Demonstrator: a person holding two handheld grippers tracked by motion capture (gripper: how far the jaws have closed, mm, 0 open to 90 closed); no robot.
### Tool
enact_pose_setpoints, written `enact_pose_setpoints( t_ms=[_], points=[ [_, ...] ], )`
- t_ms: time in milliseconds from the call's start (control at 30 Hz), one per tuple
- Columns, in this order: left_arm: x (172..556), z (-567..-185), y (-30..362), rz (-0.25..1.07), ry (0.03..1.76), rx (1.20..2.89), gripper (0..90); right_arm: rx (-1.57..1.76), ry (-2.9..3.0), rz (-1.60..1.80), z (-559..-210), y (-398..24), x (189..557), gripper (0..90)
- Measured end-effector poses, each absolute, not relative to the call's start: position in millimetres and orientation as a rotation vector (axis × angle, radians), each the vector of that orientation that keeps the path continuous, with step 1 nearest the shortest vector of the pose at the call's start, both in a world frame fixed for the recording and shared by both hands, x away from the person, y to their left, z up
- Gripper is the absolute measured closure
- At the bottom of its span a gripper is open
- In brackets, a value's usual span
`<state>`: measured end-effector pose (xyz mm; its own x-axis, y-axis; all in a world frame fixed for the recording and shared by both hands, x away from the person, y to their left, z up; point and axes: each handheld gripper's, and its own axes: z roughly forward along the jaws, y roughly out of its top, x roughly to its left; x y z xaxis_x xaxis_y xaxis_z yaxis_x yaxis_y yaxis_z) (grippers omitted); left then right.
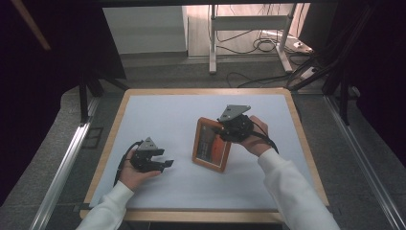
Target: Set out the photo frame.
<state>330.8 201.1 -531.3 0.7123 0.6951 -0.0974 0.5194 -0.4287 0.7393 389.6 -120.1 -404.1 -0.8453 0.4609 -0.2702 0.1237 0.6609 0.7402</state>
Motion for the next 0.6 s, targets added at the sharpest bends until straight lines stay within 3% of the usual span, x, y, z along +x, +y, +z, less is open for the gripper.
enact_pose_setpoints(
  t_ms=[100,267,467,600],
  points=[
    [331,-531,201,0.285,0.917,2.128,35.3,0.446,2.437,1.027,-405,-117,389,55.7],
    [330,-530,202,0.287,0.918,2.123,35.3,0.482,2.374,1.045,-402,-118,378,41.8],
    [329,-530,201,0.285,0.92,2.121,35.3,0.548,2.338,1.15,-398,-133,350,41.0],
    [329,-530,201,0.284,0.919,2.123,35.2,0.563,2.289,1.213,-401,-148,329,45.3]
  ],
)
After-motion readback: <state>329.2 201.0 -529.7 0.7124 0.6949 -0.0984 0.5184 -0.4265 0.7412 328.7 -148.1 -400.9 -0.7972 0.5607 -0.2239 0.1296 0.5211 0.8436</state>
